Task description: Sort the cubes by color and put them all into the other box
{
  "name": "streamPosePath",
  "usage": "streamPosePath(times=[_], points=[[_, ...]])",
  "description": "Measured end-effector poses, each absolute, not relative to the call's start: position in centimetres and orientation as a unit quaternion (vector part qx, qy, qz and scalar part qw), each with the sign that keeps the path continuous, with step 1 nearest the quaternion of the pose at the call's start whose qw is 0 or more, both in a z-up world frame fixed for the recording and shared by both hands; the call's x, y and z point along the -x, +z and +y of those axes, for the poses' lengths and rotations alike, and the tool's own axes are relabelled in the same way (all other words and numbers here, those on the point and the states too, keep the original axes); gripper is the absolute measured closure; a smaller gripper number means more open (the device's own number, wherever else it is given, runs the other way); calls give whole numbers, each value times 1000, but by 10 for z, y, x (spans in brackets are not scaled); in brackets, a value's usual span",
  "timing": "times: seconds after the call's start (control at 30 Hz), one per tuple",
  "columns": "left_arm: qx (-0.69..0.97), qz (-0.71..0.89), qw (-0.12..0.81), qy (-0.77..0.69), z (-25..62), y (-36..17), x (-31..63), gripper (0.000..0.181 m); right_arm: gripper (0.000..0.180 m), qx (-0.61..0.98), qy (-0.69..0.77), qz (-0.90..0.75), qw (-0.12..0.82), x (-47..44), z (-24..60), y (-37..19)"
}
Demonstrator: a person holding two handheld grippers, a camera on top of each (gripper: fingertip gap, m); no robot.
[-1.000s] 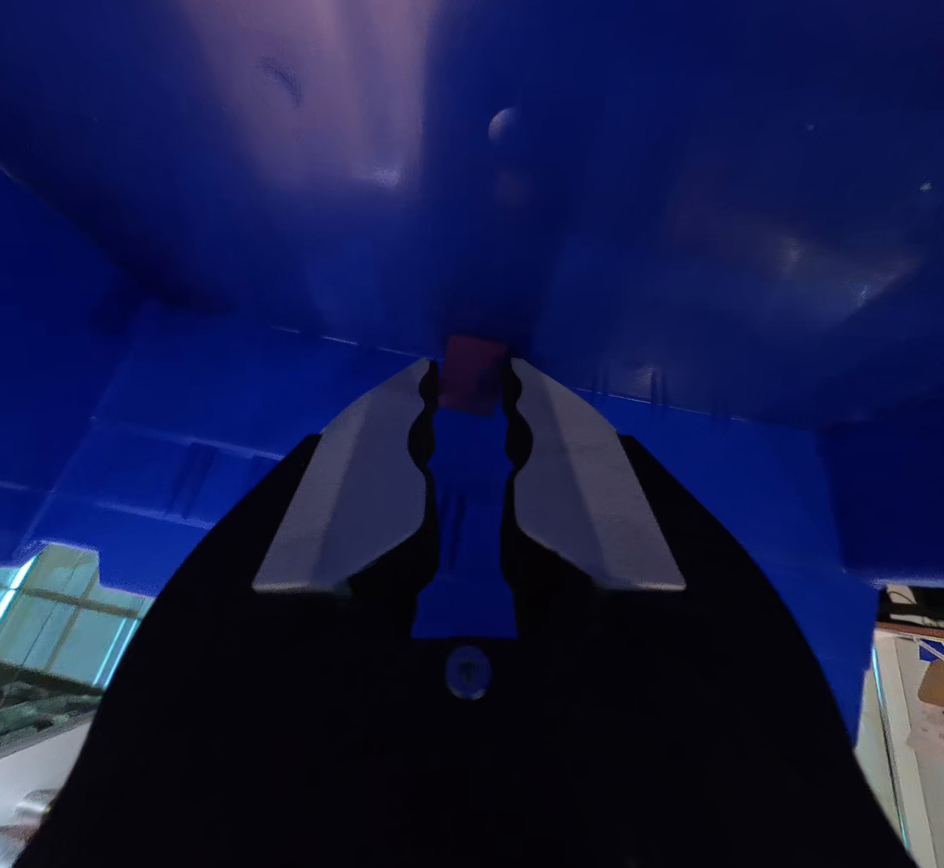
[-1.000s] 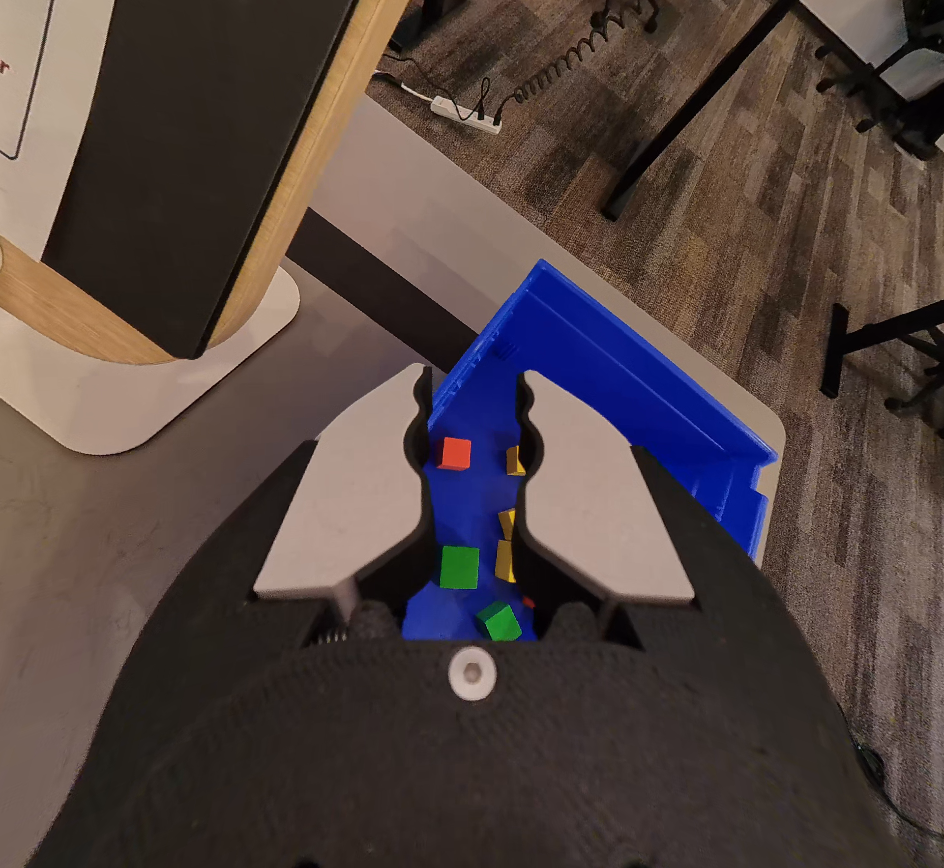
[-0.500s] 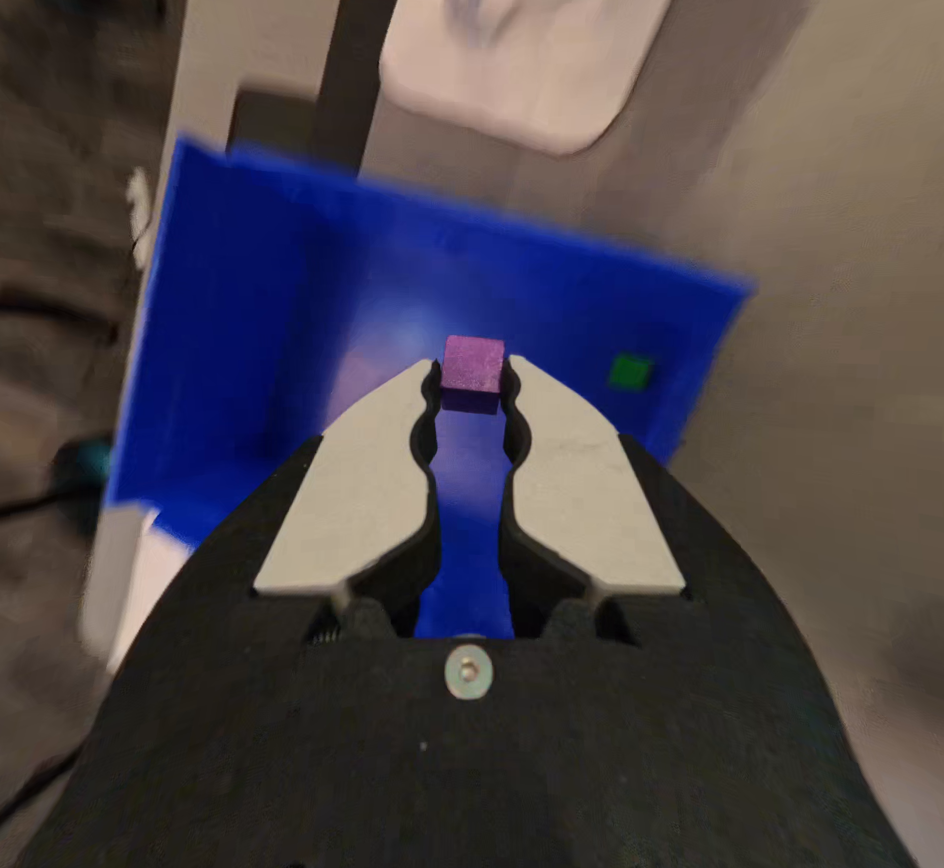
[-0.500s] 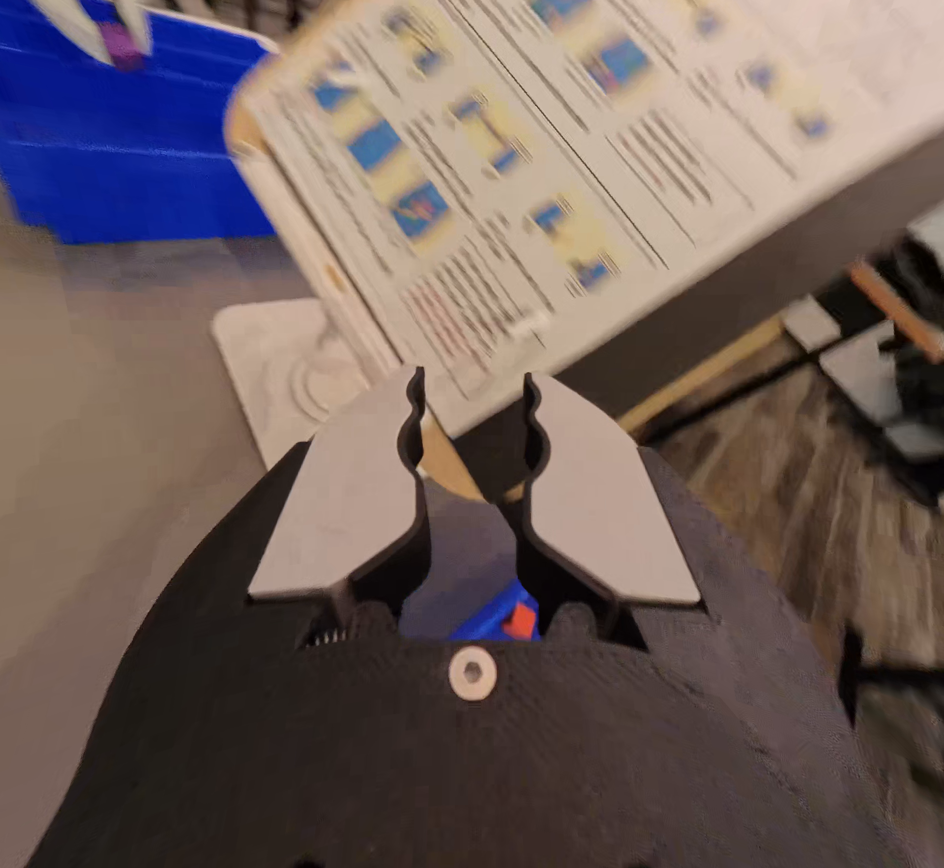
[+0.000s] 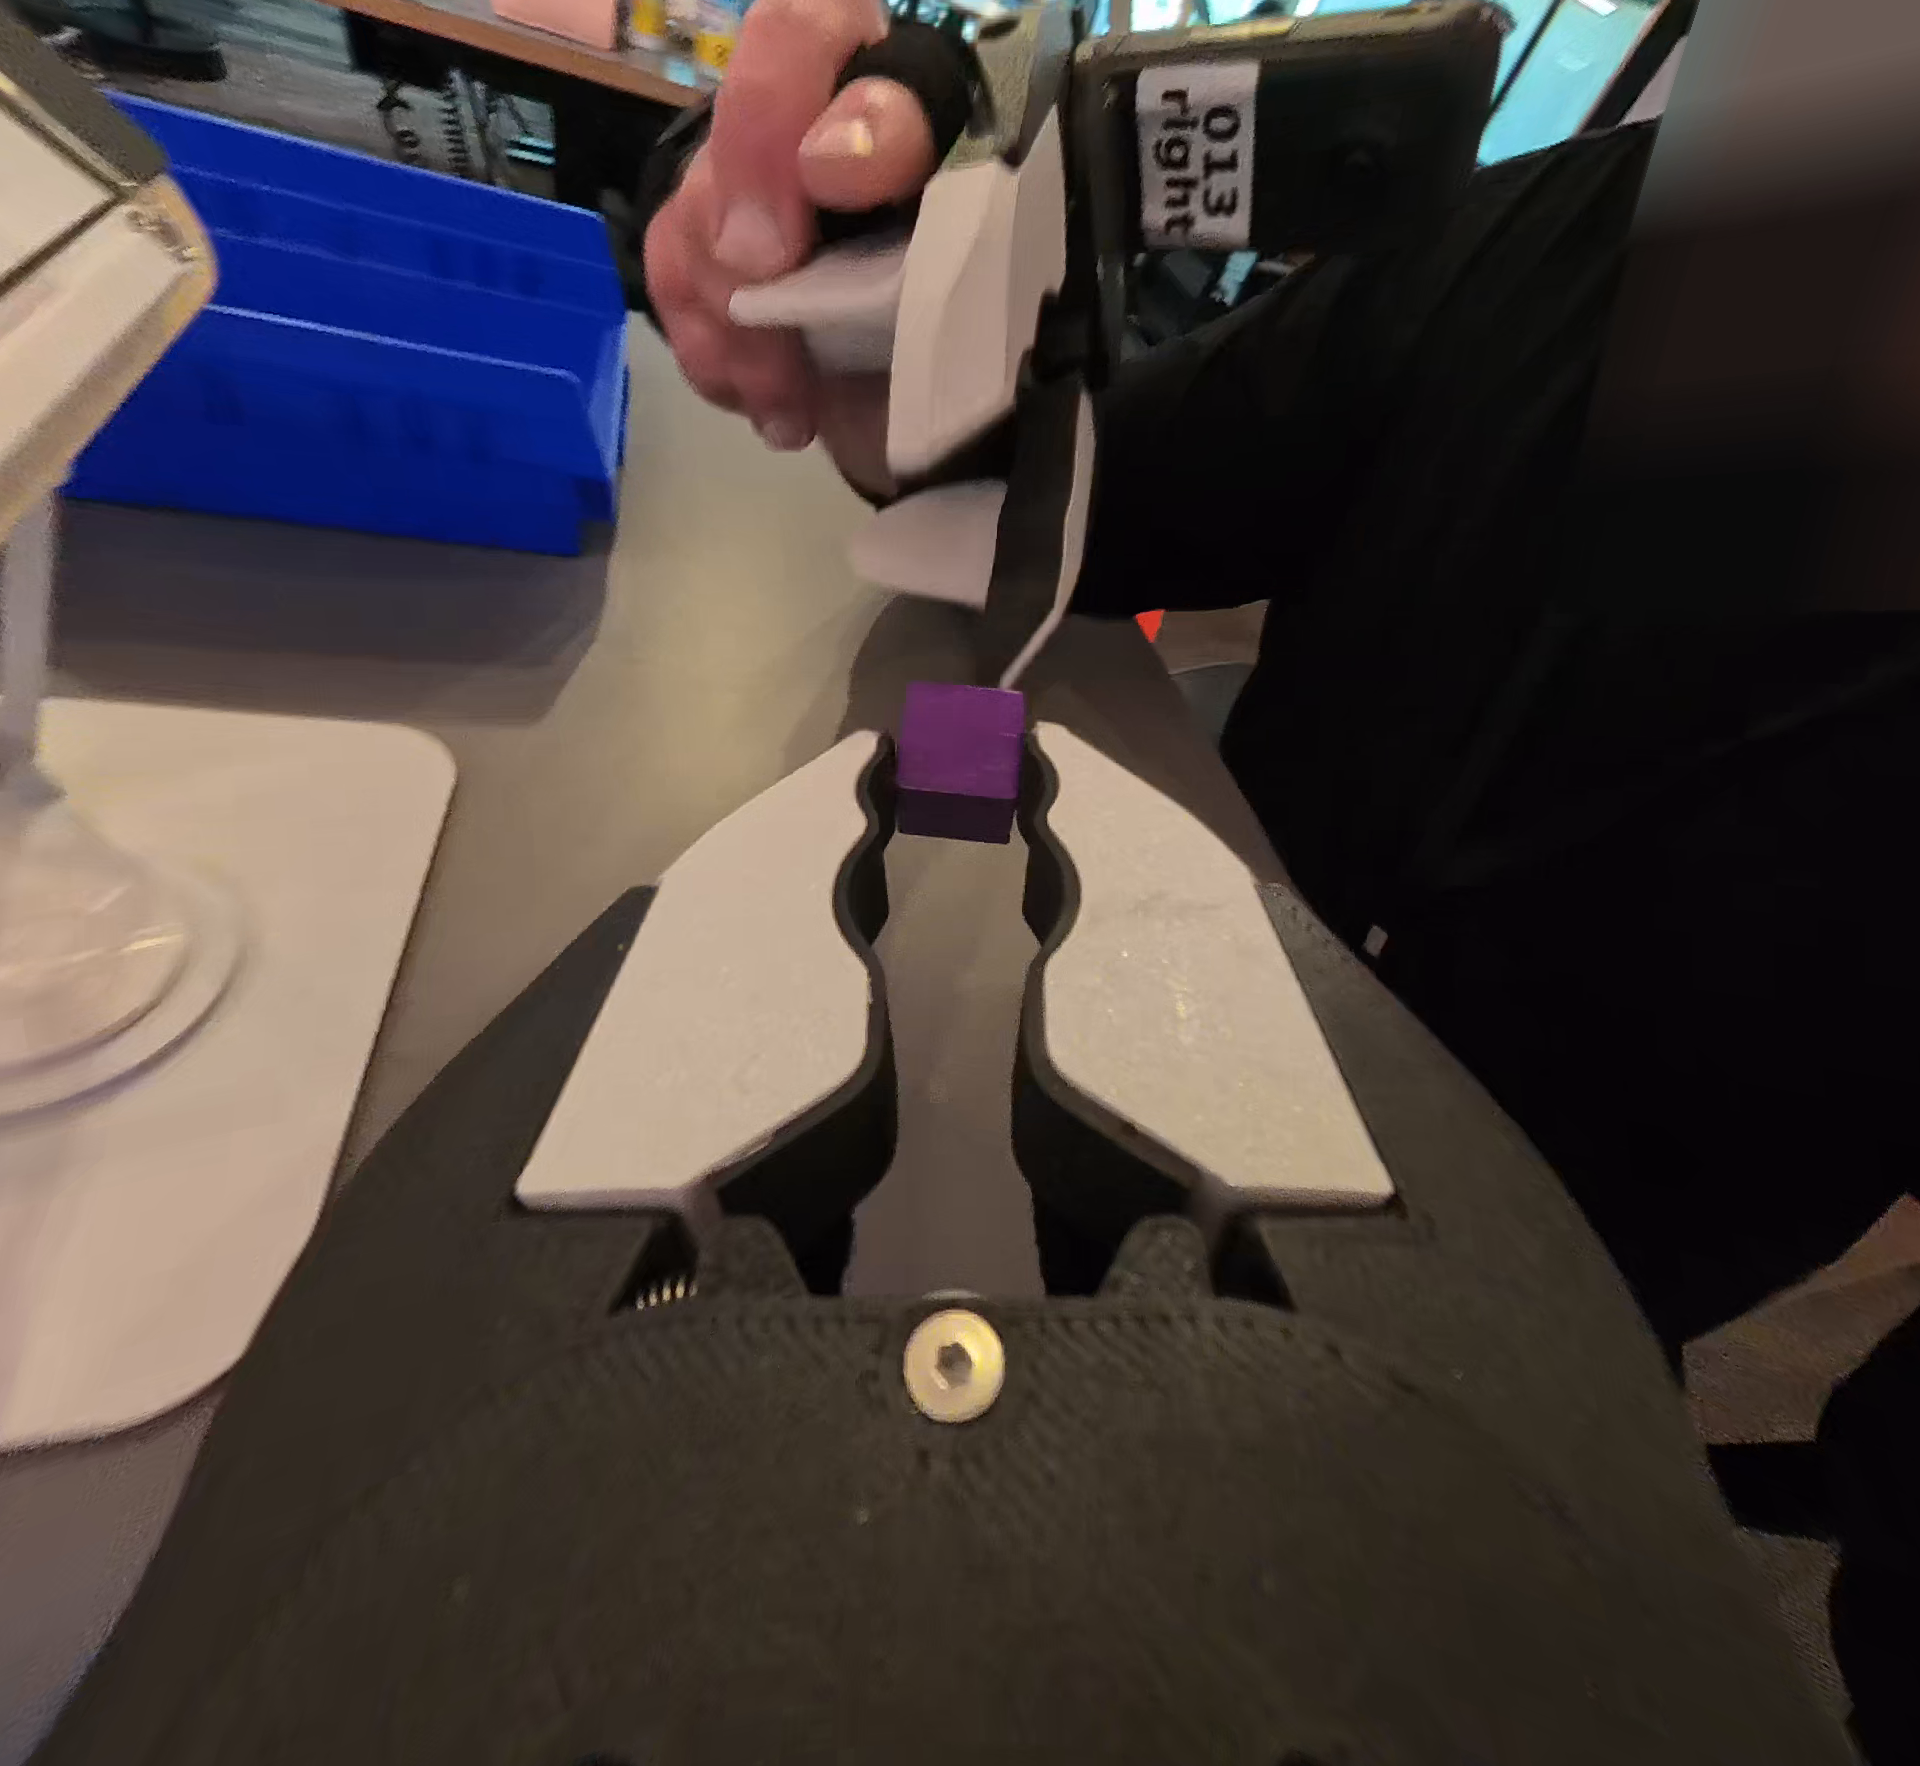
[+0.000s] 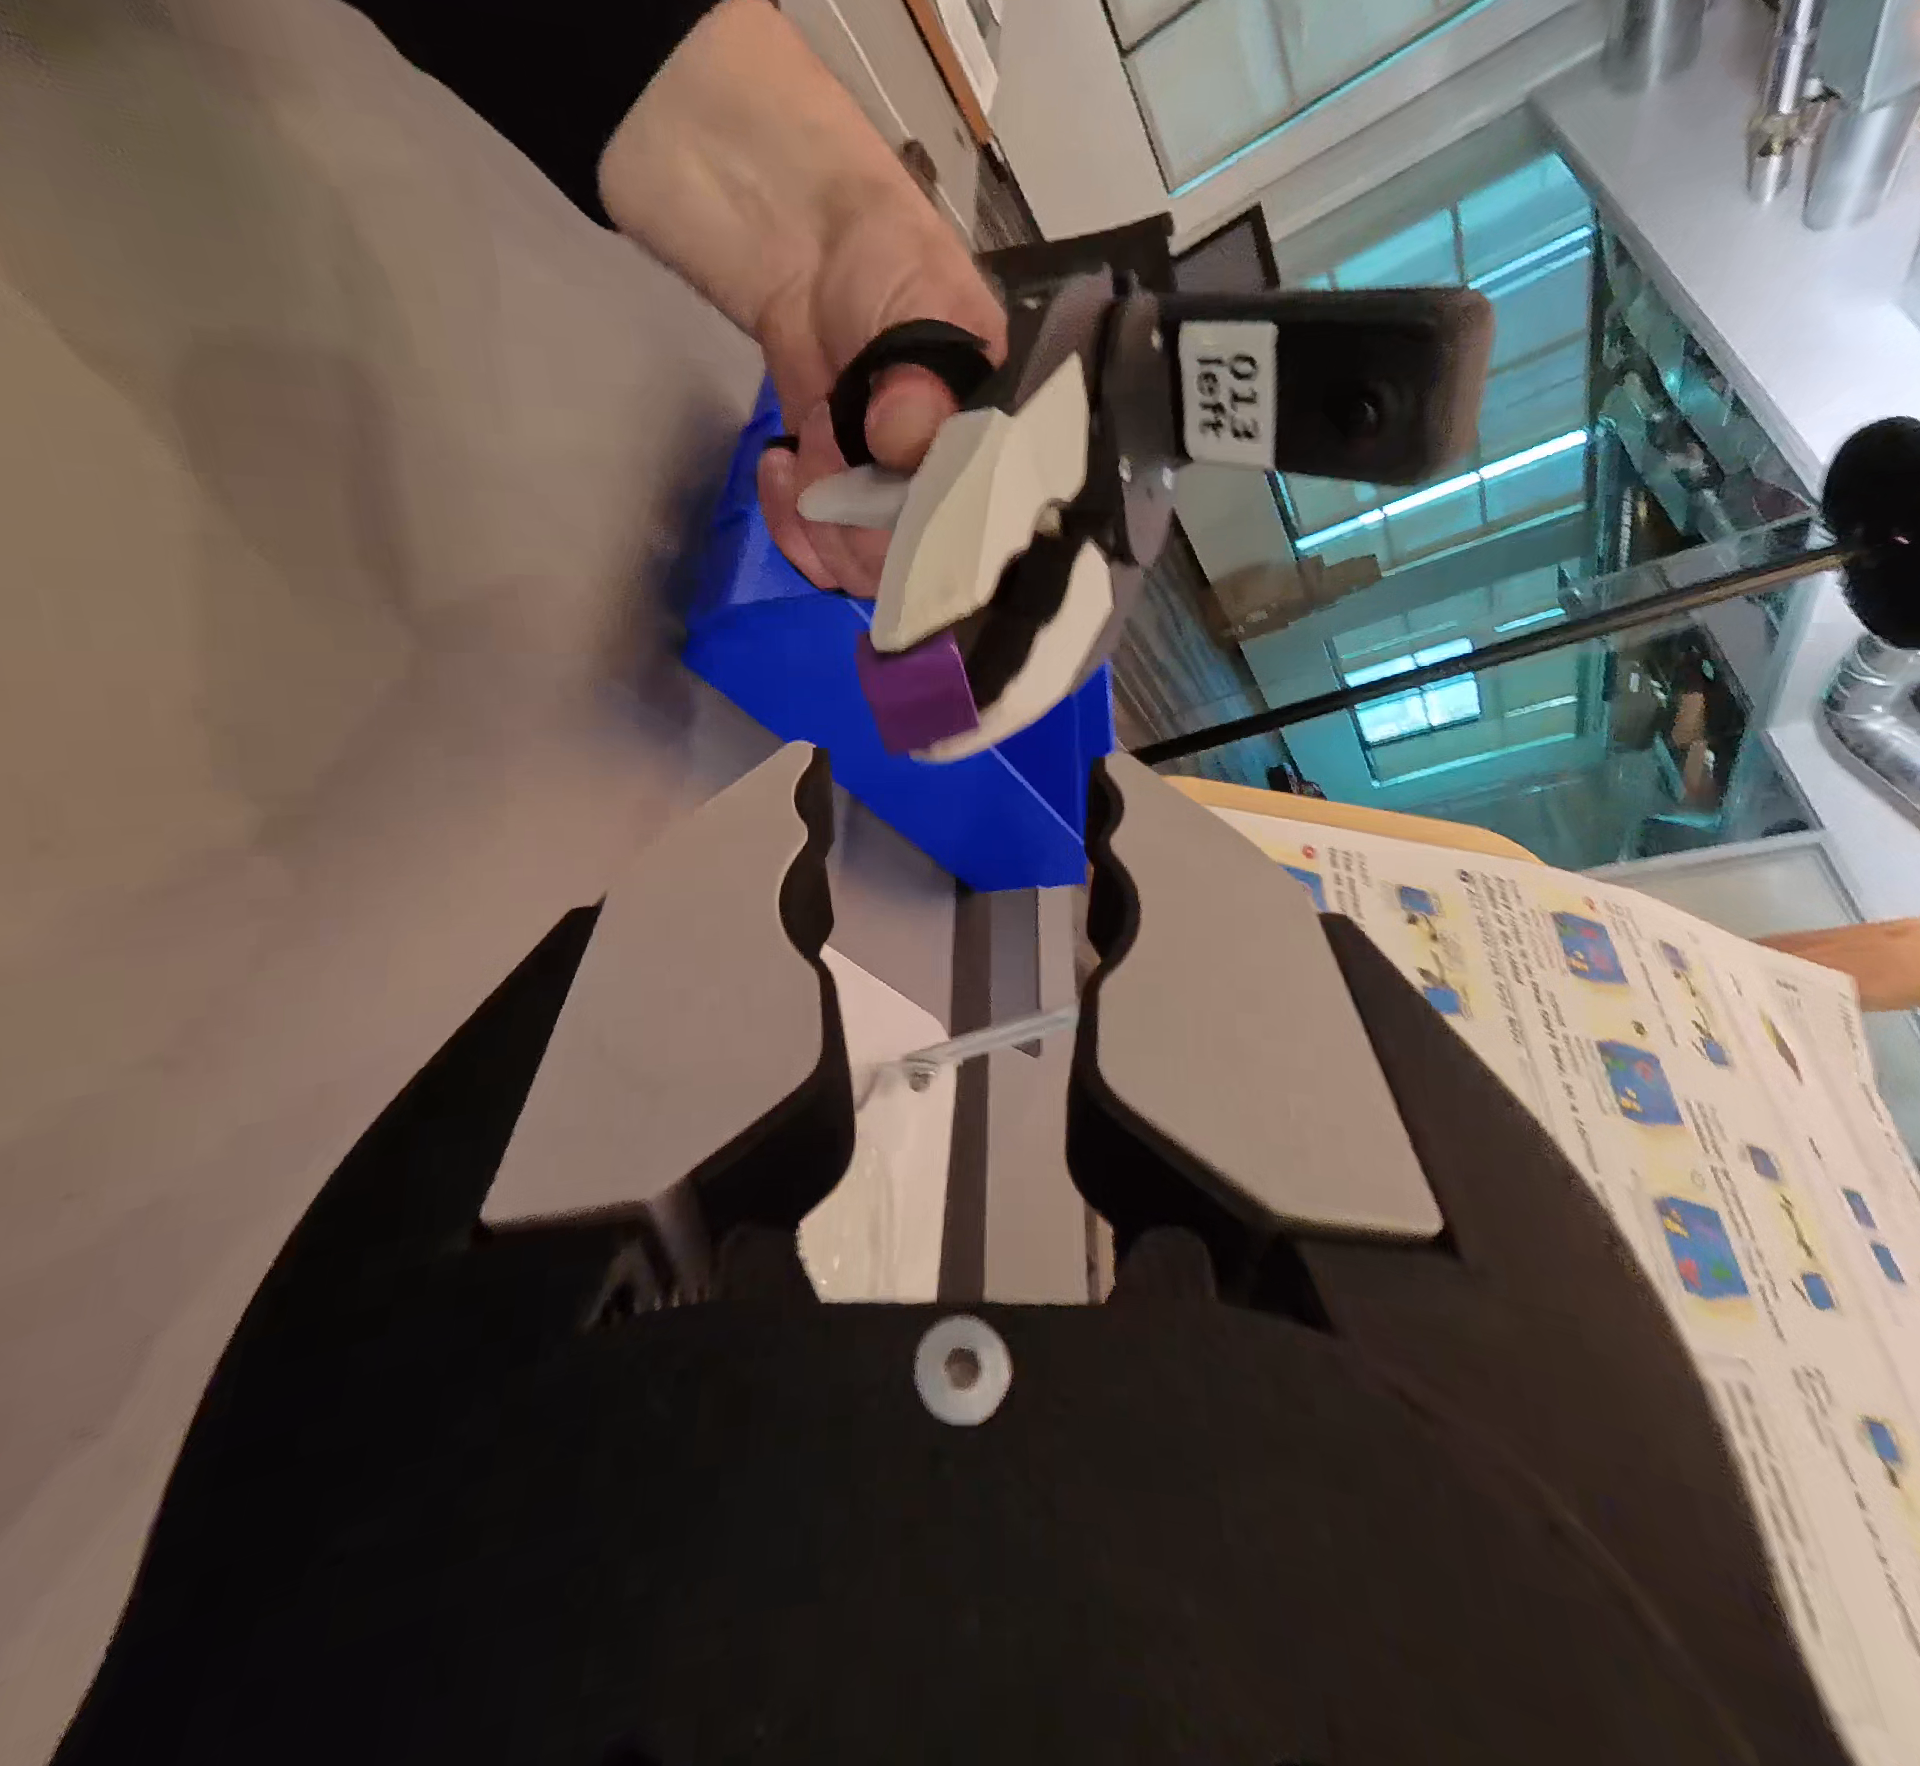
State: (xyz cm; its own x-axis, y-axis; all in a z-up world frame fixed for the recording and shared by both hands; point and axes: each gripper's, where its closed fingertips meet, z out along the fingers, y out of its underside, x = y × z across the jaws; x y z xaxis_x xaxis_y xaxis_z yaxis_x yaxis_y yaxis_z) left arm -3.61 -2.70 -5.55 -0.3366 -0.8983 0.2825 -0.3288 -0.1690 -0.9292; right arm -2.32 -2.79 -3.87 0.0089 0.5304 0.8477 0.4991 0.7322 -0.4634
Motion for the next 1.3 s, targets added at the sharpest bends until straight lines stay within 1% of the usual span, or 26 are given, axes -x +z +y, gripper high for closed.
streamPosePath(times=[0.13, 0.3, 0.4, 0.6, 0.7, 0.73, 0.77, 0.83, 0.97, 1.03, 1.13, 1.23, 1.3], points=[[486, 597, 238, -592, -44, -52, 18, 159, 134, 348, 5, -729, 589, 29, -34, -55], [475, 602, 219, -604, -49, -56, 9, 159, 144, 338, -2, -746, 574, 30, -38, -63], [471, 603, 201, -611, -53, -60, 6, 159, 156, 333, 2, -748, 574, 29, -40, -63], [466, 589, 196, -630, -52, -61, 4, 159, 157, 338, -14, -753, 564, 26, -37, -66], [473, 594, 210, -616, -47, -61, 4, 155, 157, 343, -16, -749, 566, 23, -34, -62], [481, 600, 218, -601, -43, -60, 6, 148, 157, 345, -15, -747, 567, 21, -34, -60], [488, 603, 241, -583, -37, -57, 10, 149, 157, 347, -20, -744, 570, 19, -32, -56], [486, 601, 284, -568, -27, -43, 22, 172, 157, 359, -33, -731, 579, 9, -25, -44], [509, 580, 392, -501, 2, -17, 48, 177, 157, 420, -53, -657, 624, -37, 11, 0], [539, 568, 441, -439, 19, -8, 63, 180, 157, 472, -71, -597, 645, -78, 42, 22], [571, 555, 496, -346, 40, 1, 85, 181, 157, 560, -83, -499, 656, -147, 86, 40], [593, 535, 520, -303, 53, 7, 104, 181, 157, 639, -91, -414, 641, -217, 121, 38], [612, 520, 525, -281, 63, 7, 115, 181, 157, 703, -83, -375, 599, -256, 139, 19]])
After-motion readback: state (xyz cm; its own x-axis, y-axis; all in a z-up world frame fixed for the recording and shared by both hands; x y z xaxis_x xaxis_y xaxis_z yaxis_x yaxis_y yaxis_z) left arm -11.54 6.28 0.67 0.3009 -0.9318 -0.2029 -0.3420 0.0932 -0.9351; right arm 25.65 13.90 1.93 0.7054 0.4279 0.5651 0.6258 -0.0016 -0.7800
